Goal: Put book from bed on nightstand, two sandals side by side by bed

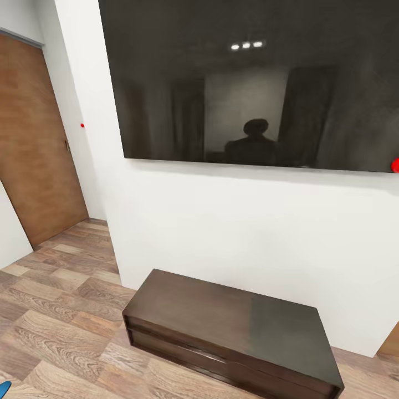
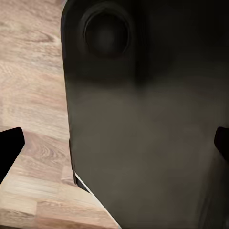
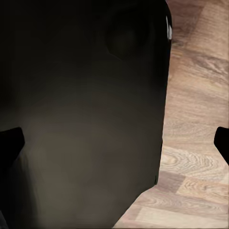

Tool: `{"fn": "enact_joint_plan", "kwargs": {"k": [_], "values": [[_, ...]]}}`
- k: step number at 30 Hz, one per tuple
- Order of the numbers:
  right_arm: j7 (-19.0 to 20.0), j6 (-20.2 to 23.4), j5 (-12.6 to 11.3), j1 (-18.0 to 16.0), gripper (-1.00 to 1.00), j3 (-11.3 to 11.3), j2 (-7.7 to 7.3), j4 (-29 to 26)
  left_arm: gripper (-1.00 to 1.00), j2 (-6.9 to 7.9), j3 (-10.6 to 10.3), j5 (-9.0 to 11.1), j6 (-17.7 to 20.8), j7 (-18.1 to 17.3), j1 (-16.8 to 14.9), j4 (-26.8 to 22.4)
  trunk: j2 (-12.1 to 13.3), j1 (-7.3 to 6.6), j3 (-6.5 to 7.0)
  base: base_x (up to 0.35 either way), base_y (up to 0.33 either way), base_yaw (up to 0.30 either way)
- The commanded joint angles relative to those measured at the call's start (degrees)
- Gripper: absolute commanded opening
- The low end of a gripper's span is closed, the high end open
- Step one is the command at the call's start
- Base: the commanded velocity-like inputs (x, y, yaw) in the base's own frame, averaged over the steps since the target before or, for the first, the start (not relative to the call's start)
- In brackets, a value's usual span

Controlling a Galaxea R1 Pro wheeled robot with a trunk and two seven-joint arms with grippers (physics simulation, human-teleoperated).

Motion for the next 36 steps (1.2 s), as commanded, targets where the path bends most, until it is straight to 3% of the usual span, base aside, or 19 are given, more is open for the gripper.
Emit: {"fn": "enact_joint_plan", "kwargs": {"k": [1,6,12,17,24,32,36], "values": [[-0.3,0.3,-0.3,-0.3,1.0,-0.3,0.33,-0.3,1.0,0.33,-0.3,0.3,0.3,-0.3,0.3,-0.3,0.0,0.0,-0.03,0.0,0.0,0.0],[-0.8,1.0,-0.4,-0.7,1.0,0.1,0.06,-0.1,1.0,1.94,-0.1,0.2,1.7,0.5,2.0,-1.9,0.0,0.0,-0.03,0.0,0.0,0.0],[-0.4,-0.1,-0.1,1.3,1.0,-0.1,-0.57,0.7,1.0,3.83,0.5,-0.6,-0.2,0.9,3.9,-3.6,0.0,0.0,-0.03,0.0,0.0,0.0],[-0.5,-1.6,0.2,2.6,1.0,0.0,-0.57,-0.9,1.0,3.71,0.6,-0.6,-0.9,0.9,5.5,-5.1,0.0,0.0,-0.03,0.0,0.0,0.0],[-0.3,-3.8,-0.1,2.5,1.0,-0.1,-0.61,-3.2,1.0,1.72,0.6,-0.5,-0.8,0.8,7.8,-7.3,0.0,0.0,-0.03,0.0,0.0,0.01],[-0.5,-4.4,-0.2,2.5,1.0,-0.2,-0.76,-5.8,1.0,-0.87,0.5,-0.5,-0.7,0.9,7.8,-9.9,0.0,0.0,-0.03,0.0,0.0,0.2],[-0.6,-4.3,0.1,2.5,1.0,-0.1,-0.73,-7.1,1.0,-1.01,0.5,-0.4,-0.6,0.9,7.8,-11.2,0.0,0.0,-0.04,0.0,0.0,0.239]]}}
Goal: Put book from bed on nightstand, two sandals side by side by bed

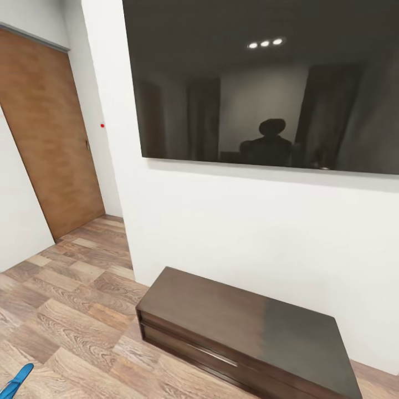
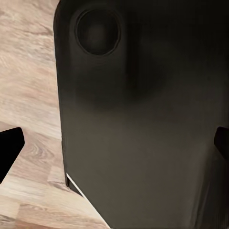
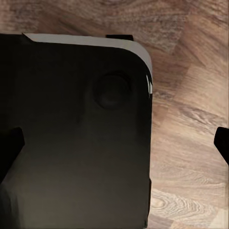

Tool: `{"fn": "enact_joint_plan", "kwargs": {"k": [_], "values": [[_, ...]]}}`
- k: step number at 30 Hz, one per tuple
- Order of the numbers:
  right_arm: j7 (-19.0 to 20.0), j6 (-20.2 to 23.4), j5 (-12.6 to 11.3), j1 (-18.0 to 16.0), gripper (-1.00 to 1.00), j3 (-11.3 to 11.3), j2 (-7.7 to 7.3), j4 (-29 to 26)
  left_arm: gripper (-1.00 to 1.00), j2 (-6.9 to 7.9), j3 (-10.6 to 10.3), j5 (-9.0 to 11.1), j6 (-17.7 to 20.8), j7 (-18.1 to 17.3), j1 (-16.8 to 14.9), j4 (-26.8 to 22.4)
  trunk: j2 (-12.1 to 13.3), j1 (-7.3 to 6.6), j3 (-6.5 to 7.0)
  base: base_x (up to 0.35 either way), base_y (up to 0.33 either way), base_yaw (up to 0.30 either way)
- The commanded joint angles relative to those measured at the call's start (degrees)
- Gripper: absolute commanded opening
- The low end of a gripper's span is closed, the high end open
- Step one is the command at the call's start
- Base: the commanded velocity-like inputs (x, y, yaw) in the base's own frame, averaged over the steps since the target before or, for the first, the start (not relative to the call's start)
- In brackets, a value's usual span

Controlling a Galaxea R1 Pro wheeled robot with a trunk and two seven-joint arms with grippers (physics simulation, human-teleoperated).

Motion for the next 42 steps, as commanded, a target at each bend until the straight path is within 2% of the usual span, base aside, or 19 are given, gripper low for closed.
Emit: {"fn": "enact_joint_plan", "kwargs": {"k": [1,5,6,8,12,15,18,22,23,26,30,34,38,42], "values": [[-0.1,0.0,0.1,0.0,1.0,0.0,0.0,-0.4,1.0,-0.02,0.1,0.0,0.0,0.1,0.0,-0.4,0.0,0.0,-0.05,0.0,0.0,0.246],[-0.1,0.5,0.3,-0.2,1.0,0.2,0.05,-1.7,1.0,-0.05,0.0,0.1,1.0,0.1,0.0,-1.7,0.0,0.0,-0.12,0.0,0.0,0.252],[-0.1,0.5,0.3,-0.3,1.0,0.2,0.06,-32.0,1.0,-0.05,0.0,0.1,2.2,0.1,0.0,-48.1,0.0,0.0,-0.15,0.0,0.0,0.256],[0.0,0.9,0.3,-0.7,1.0,0.3,0.09,-34.8,1.0,-0.07,0.0,0.1,4.3,0.1,0.0,-53.5,0.0,0.0,-0.2,0.0,0.0,0.257],[0.0,2.1,0.4,-1.7,1.0,0.4,0.1,-39.1,1.0,-0.33,-0.1,0.0,7.8,0.1,-0.5,-61.2,0.0,0.0,-0.32,0.0,0.0,0.259],[-0.1,3.1,0.4,-3.0,1.0,0.4,0.11,-40.8,1.0,-0.99,-0.7,0.0,9.8,0.2,-1.5,-64.5,0.0,0.0,-0.42,0.0,0.0,0.26],[-0.3,6.6,0.2,-8.1,1.0,0.4,0.21,-41.9,1.0,-3.5,-1.8,0.0,14.5,0.8,-5.6,-67.7,0.0,0.0,-0.51,0.0,0.0,0.26],[-1.1,11.2,0.1,-12.3,1.0,0.4,0.34,-42.0,1.0,-4.46,-2.2,0.0,19.3,1.9,-9.5,-69.2,0.0,0.0,-0.63,0.0,0.0,0.263],[-1.5,13.0,0.2,-13.4,1.0,0.4,0.41,-42.1,1.0,-4.65,-2.2,0.0,21.5,2.1,-11.4,-69.6,0.0,0.0,-0.66,0.0,0.0,0.264],[-1.8,14.7,0.3,-15.0,1.0,0.4,0.51,-42.2,1.0,-4.81,-2.3,0.0,24.7,2.0,-14.5,-69.8,0.0,0.0,-0.73,0.0,0.0,0.265],[-2.0,16.3,0.2,-18.8,1.0,0.5,0.98,-42.5,1.0,-4.86,-2.4,-0.1,30.2,0.7,-20.6,-69.6,0.0,0.0,-0.82,0.0,0.0,0.265],[-1.9,16.8,0.2,-21.8,1.0,1.0,1.61,-42.3,1.0,-4.82,-2.4,-0.1,34.1,0.5,-24.5,-69.4,0.0,0.0,-0.86,0.0,0.0,0.265],[-1.8,17.0,0.2,-23.5,1.0,2.7,2.86,-42.2,1.0,-4.73,-2.5,0.0,36.1,0.5,-26.1,-69.7,0.0,0.0,-0.87,0.0,0.0,0.265],[-1.9,16.7,0.3,-24.0,1.0,4.2,3.35,-42.1,1.0,-4.58,-2.4,0.1,36.5,0.3,-26.6,-68.6,0.0,0.0,-0.87,0.03,0.124,0.265]]}}
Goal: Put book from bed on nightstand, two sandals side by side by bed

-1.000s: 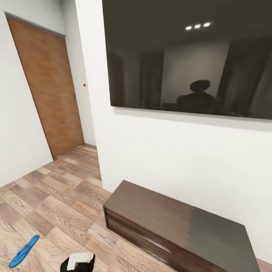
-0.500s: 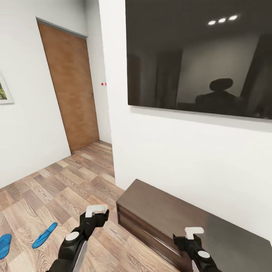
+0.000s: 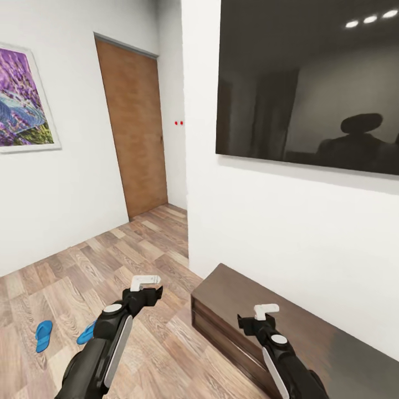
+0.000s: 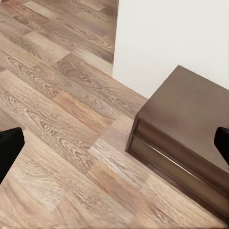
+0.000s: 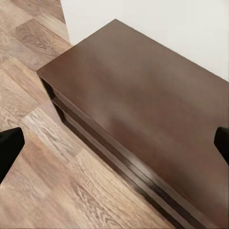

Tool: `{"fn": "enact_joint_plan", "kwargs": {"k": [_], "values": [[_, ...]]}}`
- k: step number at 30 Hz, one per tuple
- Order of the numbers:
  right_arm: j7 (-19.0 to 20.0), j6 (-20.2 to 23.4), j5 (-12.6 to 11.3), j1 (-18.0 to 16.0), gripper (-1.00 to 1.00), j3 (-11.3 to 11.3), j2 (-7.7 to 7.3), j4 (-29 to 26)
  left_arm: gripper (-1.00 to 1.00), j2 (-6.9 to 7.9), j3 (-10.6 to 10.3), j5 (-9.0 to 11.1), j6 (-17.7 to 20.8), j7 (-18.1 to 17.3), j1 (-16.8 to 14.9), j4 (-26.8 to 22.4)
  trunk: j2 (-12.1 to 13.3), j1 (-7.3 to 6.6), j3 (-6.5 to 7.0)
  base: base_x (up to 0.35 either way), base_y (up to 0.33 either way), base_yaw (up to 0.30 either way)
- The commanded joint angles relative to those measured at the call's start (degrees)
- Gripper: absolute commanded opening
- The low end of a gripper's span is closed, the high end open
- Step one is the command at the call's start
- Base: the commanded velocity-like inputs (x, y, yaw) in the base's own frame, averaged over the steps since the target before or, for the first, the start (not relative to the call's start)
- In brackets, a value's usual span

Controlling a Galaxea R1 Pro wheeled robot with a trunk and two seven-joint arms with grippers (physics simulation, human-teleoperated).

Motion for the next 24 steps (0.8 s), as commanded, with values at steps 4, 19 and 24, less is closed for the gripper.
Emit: {"fn": "enact_joint_plan", "kwargs": {"k": [4,19,24], "values": [[-0.1,0.2,0.1,-0.1,1.0,0.3,0.1,-0.2,1.0,0.03,0.0,0.0,0.2,0.0,-0.1,2.4,0.0,0.01,-0.06,0.169,0.193,0.26],[0.2,0.0,0.0,-0.1,1.0,0.4,0.17,-0.1,1.0,-0.33,-2.4,-0.1,0.0,-0.2,-0.2,6.1,0.0,0.01,-0.06,0.308,0.067,0.241],[0.2,0.1,0.0,-0.1,1.0,0.4,0.11,-0.1,1.0,-0.39,-3.3,-0.1,0.0,-0.2,-0.2,6.6,0.0,0.01,-0.06,0.262,0.216,0.149]]}}
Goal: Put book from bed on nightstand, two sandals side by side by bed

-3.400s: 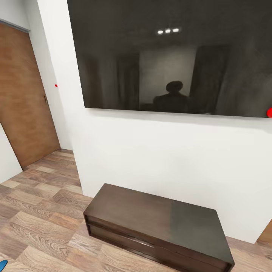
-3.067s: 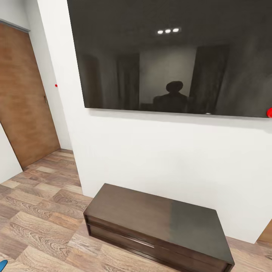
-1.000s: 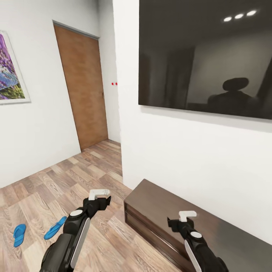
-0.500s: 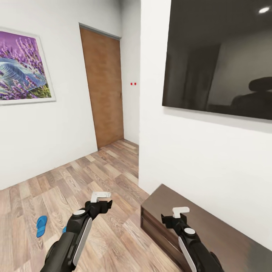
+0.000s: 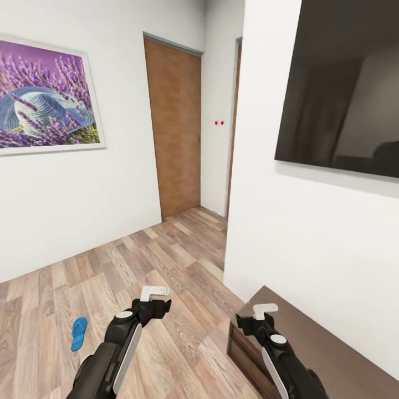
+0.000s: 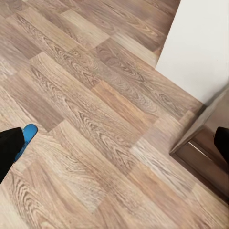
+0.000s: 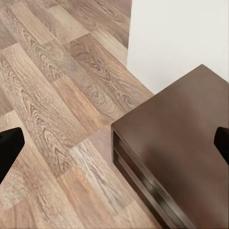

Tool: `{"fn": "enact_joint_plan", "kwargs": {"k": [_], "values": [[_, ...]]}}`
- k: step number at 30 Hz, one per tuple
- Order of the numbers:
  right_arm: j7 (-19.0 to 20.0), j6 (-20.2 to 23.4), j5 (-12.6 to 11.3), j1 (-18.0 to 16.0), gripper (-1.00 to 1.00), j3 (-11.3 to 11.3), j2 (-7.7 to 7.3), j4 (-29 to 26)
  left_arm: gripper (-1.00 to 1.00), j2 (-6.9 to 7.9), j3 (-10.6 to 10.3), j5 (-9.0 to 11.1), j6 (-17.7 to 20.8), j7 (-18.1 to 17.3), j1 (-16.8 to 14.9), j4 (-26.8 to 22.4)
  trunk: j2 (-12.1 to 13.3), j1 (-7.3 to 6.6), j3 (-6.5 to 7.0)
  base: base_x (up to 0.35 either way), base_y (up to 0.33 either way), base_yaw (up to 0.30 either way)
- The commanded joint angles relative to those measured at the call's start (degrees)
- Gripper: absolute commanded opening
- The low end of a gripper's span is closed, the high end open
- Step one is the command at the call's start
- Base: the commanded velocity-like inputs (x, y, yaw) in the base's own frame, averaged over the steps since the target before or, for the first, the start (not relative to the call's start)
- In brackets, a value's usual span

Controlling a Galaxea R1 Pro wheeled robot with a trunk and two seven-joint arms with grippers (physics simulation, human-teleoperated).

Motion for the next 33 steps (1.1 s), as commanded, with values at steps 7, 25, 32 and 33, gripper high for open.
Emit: {"fn": "enact_joint_plan", "kwargs": {"k": [7,25,32,33], "values": [[-0.2,0.4,0.1,0.0,1.0,0.1,-0.04,-0.5,1.0,0.0,-0.2,0.1,-0.1,0.1,0.0,0.0,0.0,0.03,-0.06,0.193,0.258,0.012],[-0.2,0.4,0.1,0.0,1.0,0.2,-0.04,-0.1,1.0,-0.01,-0.2,0.0,-1.2,0.1,0.0,0.1,0.0,0.03,-0.06,0.193,0.271,0.0],[-0.2,0.5,0.0,0.0,1.0,0.1,-0.04,-0.1,1.0,-0.01,-0.3,0.0,-1.2,0.0,0.0,0.1,0.0,0.03,-0.06,0.274,0.23,0.0],[-0.2,0.5,0.0,0.0,1.0,0.1,-0.04,-0.1,1.0,-0.01,-0.3,0.0,-1.2,0.0,0.0,0.1,0.0,0.03,-0.06,0.269,0.239,0.0]]}}
